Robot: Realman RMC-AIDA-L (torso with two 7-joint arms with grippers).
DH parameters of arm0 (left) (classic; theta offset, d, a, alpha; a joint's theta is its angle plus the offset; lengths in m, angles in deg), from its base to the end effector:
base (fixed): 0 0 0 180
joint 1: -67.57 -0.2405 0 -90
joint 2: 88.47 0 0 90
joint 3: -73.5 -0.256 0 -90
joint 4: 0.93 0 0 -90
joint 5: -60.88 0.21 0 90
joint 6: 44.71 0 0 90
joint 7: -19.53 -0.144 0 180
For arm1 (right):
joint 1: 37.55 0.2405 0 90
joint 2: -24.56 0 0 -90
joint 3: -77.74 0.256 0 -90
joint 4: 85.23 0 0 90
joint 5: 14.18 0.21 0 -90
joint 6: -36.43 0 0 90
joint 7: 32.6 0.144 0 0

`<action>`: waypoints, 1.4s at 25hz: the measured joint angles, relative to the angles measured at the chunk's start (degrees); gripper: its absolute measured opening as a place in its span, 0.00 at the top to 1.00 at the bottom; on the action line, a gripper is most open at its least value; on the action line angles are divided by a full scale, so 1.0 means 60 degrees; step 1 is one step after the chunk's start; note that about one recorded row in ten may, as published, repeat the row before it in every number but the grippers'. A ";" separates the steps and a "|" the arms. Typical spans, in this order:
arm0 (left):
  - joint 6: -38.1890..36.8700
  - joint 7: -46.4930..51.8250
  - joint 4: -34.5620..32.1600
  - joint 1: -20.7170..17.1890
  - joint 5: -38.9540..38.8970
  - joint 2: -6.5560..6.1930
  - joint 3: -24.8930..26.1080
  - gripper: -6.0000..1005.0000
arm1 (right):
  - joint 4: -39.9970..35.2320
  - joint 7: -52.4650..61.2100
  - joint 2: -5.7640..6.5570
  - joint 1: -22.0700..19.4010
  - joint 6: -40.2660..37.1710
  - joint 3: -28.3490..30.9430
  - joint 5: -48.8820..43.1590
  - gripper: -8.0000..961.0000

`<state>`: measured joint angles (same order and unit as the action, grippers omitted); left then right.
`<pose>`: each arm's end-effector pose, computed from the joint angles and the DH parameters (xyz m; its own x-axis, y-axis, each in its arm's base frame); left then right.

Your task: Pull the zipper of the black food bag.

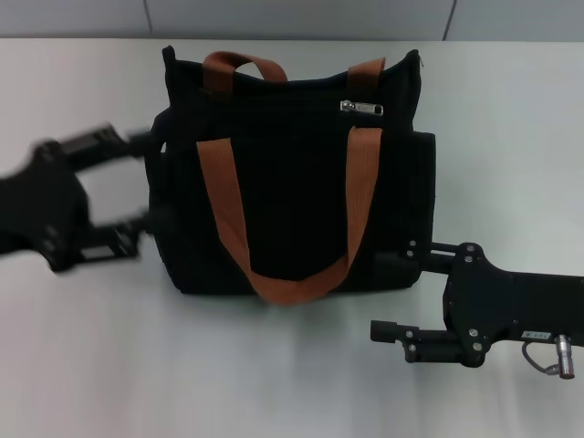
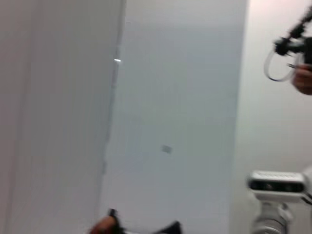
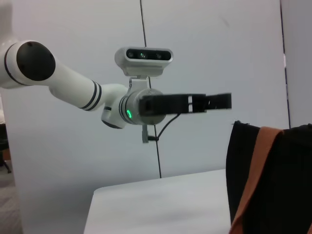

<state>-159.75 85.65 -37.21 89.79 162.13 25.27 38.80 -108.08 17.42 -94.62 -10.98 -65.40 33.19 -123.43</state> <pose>-0.2708 0.2659 0.0673 0.6739 0.0616 0.7363 0.2331 -0.9633 -0.1328 0.2607 0.2578 -0.0387 0.7666 -0.0816 -0.6369 -0.1441 -0.9885 -0.0468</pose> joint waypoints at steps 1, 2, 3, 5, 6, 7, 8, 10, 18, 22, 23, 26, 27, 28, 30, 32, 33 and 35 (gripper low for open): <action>0.0000 0.0000 0.0000 0.0000 0.0000 0.0000 0.0000 0.18 | 0.0000 0.0014 0.0000 0.0003 0.0007 -0.0028 -0.0003 0.24; 0.0000 0.0000 0.0000 0.0000 0.0000 0.0000 0.0000 0.18 | 0.0001 0.0017 0.0000 0.0004 0.0026 -0.0083 -0.0007 0.24; 0.0038 -0.0602 0.0299 -0.0042 0.0096 0.0194 -0.0942 0.18 | 0.0001 0.0018 0.0000 0.0002 0.0089 -0.0185 -0.0014 0.24; 0.0105 -0.0779 0.0535 -0.0042 0.0234 0.0220 -0.1302 0.18 | 0.0002 0.0018 0.0000 -0.0004 0.0137 -0.0253 -0.0014 0.24; 0.0105 -0.0779 0.0535 -0.0042 0.0234 0.0220 -0.1302 0.18 | 0.0002 0.0018 0.0000 -0.0012 0.0187 -0.0328 -0.0014 0.24; 0.0180 -0.0986 0.0860 -0.0042 0.0493 0.0230 -0.1558 0.18 | 0.0005 0.0018 0.0000 -0.0018 0.0235 -0.0394 -0.0015 0.24; 0.0278 -0.1199 0.1161 -0.0034 0.0894 0.0232 -0.1639 0.18 | 0.0020 0.0019 0.0000 -0.0040 0.0362 -0.0527 -0.0014 0.24; 0.0351 -0.1335 0.1317 -0.0032 0.1174 0.0236 -0.1655 0.18 | 0.0044 0.0018 0.0000 -0.0049 0.0419 -0.0582 -0.0015 0.24; 0.1182 -0.1850 0.1484 -0.0186 0.1789 0.0320 -0.1652 0.18 | 0.0386 -0.0071 0.0000 0.0002 0.0596 -0.0740 -0.0014 0.24; 0.1284 -0.1854 0.1484 -0.0190 0.1843 0.0338 -0.1655 0.18 | 0.0470 -0.0096 0.0000 -0.0006 0.0637 -0.0775 -0.0014 0.24; 0.1298 -0.1854 0.1484 -0.0159 0.1850 0.0381 -0.1654 0.18 | 0.0488 -0.0127 0.0000 -0.0002 0.0663 -0.0776 -0.0015 0.24; 0.1316 -0.1854 0.1483 -0.0145 0.1858 0.0418 -0.1655 0.18 | 0.0514 -0.0180 0.0000 -0.0005 0.0719 -0.0777 -0.0014 0.24; 0.1316 -0.1854 0.1483 -0.0145 0.1858 0.0418 -0.1655 0.18 | 0.0542 -0.0203 0.0000 -0.0005 0.0749 -0.0778 -0.0014 0.24; 0.1351 -0.1854 0.1481 -0.0144 0.1866 0.0443 -0.1657 0.18 | 0.0587 -0.0215 0.0000 0.0007 0.0775 -0.0778 -0.0015 0.24; 0.1391 -0.1855 0.1479 -0.0163 0.1870 0.0456 -0.1648 0.18 | 0.0602 -0.0216 0.0000 0.0014 0.0778 -0.0779 -0.0014 0.24; 0.1413 -0.1857 0.1479 -0.0177 0.1871 0.0461 -0.1639 0.18 | 0.0606 -0.0217 -0.0002 0.0014 0.0778 -0.0778 -0.0014 0.24; 0.1428 -0.1863 0.1477 -0.0186 0.1873 0.0467 -0.1634 0.18 | 0.0606 -0.0218 -0.0007 0.0014 0.0778 -0.0778 -0.0010 0.24; 0.1452 -0.1872 0.1476 -0.0194 0.1874 0.0480 -0.1629 0.18 | 0.0606 -0.0220 -0.0009 0.0013 0.0778 -0.0778 -0.0006 0.24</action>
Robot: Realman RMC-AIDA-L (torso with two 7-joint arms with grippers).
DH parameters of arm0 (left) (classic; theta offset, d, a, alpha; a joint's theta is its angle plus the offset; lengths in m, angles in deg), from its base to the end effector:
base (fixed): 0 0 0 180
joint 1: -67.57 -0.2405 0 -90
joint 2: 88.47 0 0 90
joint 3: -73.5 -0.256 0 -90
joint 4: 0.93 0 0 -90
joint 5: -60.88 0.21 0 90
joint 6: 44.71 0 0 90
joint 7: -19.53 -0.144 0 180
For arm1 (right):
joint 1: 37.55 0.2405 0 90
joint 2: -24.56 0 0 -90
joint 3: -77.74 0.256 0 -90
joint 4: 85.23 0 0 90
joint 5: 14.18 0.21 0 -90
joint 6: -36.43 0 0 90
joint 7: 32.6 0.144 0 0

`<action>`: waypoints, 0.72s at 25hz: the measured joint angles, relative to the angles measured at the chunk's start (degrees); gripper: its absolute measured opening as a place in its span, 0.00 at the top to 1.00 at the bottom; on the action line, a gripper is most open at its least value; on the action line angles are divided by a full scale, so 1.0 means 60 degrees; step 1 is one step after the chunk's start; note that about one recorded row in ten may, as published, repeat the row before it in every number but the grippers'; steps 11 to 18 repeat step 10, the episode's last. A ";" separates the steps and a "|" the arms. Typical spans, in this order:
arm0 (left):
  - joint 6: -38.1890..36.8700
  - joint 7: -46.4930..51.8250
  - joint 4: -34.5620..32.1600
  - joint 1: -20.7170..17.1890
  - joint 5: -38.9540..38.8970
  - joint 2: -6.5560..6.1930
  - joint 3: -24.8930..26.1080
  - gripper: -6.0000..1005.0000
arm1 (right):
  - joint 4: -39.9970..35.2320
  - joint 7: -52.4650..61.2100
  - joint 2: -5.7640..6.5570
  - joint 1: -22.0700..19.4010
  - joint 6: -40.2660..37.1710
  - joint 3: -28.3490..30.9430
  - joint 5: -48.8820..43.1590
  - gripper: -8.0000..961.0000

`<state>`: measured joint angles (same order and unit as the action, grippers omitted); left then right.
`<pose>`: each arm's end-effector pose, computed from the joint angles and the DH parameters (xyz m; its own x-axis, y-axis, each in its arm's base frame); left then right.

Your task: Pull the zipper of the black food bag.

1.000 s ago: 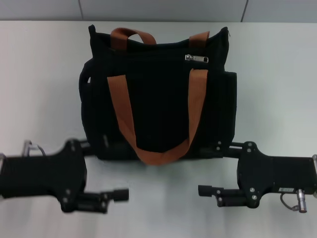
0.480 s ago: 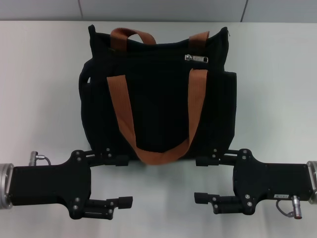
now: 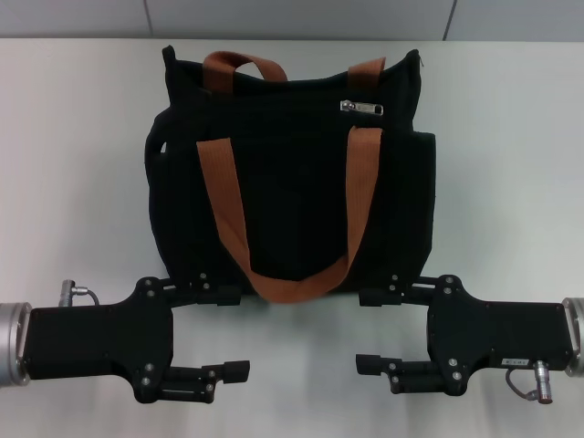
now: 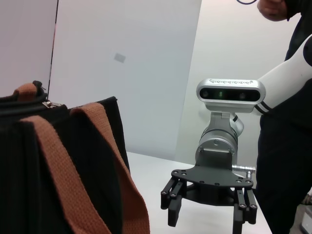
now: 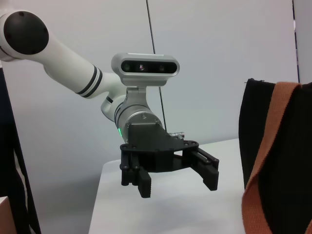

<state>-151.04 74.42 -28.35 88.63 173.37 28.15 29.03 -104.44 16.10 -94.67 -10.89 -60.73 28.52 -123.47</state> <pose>-0.2907 0.2330 -0.0126 0.7907 0.1746 0.5868 0.2086 -0.9779 0.0099 0.2681 0.2489 -0.0592 0.8038 -0.1276 -0.5811 -0.1620 -0.9868 -0.0074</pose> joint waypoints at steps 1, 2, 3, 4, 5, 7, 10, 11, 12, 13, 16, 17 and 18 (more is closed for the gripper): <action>0.0000 -0.0004 0.0001 -0.0001 0.0000 0.0006 0.0005 0.18 | 0.0000 -0.0001 -0.0001 0.0000 0.0000 0.0000 0.0004 0.24; 0.0000 -0.0005 0.0003 -0.0002 0.0000 0.0009 0.0006 0.18 | -0.0001 -0.0002 -0.0002 -0.0001 0.0000 0.0000 0.0006 0.24; 0.0000 -0.0006 0.0005 -0.0004 0.0000 0.0010 0.0000 0.18 | -0.0002 -0.0002 -0.0004 -0.0003 0.0000 0.0000 0.0008 0.24; 0.0000 -0.0007 0.0006 -0.0005 0.0000 0.0013 -0.0007 0.18 | -0.0002 -0.0002 -0.0004 -0.0003 0.0000 0.0000 0.0008 0.24; 0.0000 -0.0008 0.0008 -0.0007 0.0001 0.0017 -0.0016 0.18 | -0.0003 -0.0003 -0.0005 -0.0004 0.0000 0.0000 0.0008 0.24; 0.0000 -0.0008 0.0010 -0.0008 0.0000 0.0022 -0.0016 0.18 | -0.0004 -0.0003 -0.0006 -0.0005 0.0000 0.0001 0.0012 0.24; -0.0001 -0.0009 0.0014 -0.0009 0.0001 -0.0001 0.0013 0.18 | -0.0005 -0.0003 -0.0006 -0.0004 0.0000 0.0001 0.0021 0.24; -0.0001 -0.0009 0.0014 -0.0009 0.0001 -0.0001 0.0013 0.18 | -0.0005 -0.0003 -0.0006 -0.0004 0.0000 0.0001 0.0021 0.24; -0.0001 -0.0009 0.0014 -0.0009 0.0001 -0.0001 0.0013 0.18 | -0.0005 -0.0003 -0.0006 -0.0004 0.0000 0.0001 0.0021 0.24; -0.0001 -0.0009 0.0014 -0.0009 0.0001 -0.0001 0.0013 0.18 | -0.0005 -0.0003 -0.0006 -0.0004 0.0000 0.0001 0.0021 0.24; -0.0001 -0.0009 0.0014 -0.0009 0.0001 -0.0001 0.0013 0.18 | -0.0005 -0.0003 -0.0006 -0.0004 0.0000 0.0001 0.0021 0.24; -0.0001 -0.0009 0.0014 -0.0009 0.0001 -0.0001 0.0013 0.18 | -0.0005 -0.0003 -0.0006 -0.0004 0.0000 0.0001 0.0021 0.24; -0.0001 -0.0009 0.0014 -0.0009 0.0001 -0.0001 0.0013 0.18 | -0.0005 -0.0003 -0.0006 -0.0004 0.0000 0.0001 0.0021 0.24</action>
